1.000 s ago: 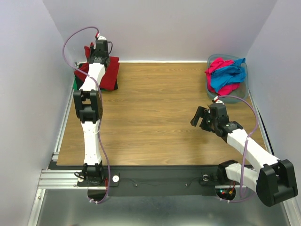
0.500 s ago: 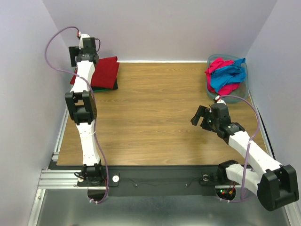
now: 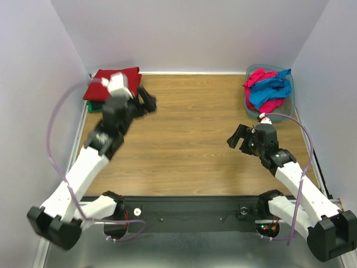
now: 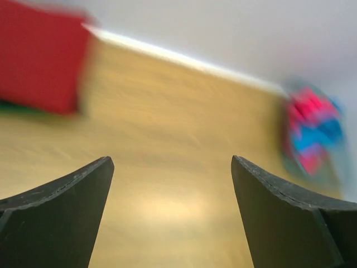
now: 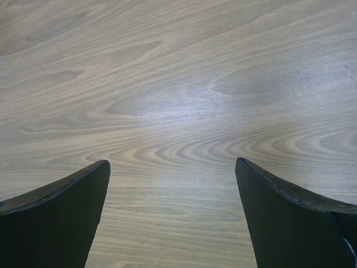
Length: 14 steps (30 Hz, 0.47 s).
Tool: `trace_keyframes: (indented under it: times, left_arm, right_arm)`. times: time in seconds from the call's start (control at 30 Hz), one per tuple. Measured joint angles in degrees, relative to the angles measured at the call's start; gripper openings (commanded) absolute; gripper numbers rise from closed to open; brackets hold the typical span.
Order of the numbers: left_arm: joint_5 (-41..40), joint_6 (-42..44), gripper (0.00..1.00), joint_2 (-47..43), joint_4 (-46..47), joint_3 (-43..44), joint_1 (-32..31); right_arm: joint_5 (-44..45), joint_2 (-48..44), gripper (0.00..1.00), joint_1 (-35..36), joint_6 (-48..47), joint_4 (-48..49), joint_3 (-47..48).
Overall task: Fold and stack the t-shirts
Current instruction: Neatly place the folded tshirt to the corner
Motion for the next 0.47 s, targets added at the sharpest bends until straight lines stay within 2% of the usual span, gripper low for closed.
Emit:
trace_keyframes:
  times: [0.1,0.2,0.3,0.47]
  left_arm:
    - [1.62,-5.14,0.98,-9.16,2.71,-16.20,-7.85]
    - [0.83,-9.11,0.99,-12.07,3.15,-28.79,-10.54]
    - [-1.55,-11.89,0.98,-12.11,-1.62,-34.73,-11.45]
    - [-3.63,-14.67,0.99,-13.33,-2.45,-35.43,-11.41]
  right_arm:
    - [0.28,-1.49,1.00,0.00,0.09,-0.04,0.00]
    - [1.51,-3.50,1.00,0.00,0.35,0.00,-0.59]
    - [2.43,-5.99,1.00,0.00,0.63,0.00,-2.56]
    - [3.91,-11.17,1.00,0.00,1.40,-0.59,-6.64]
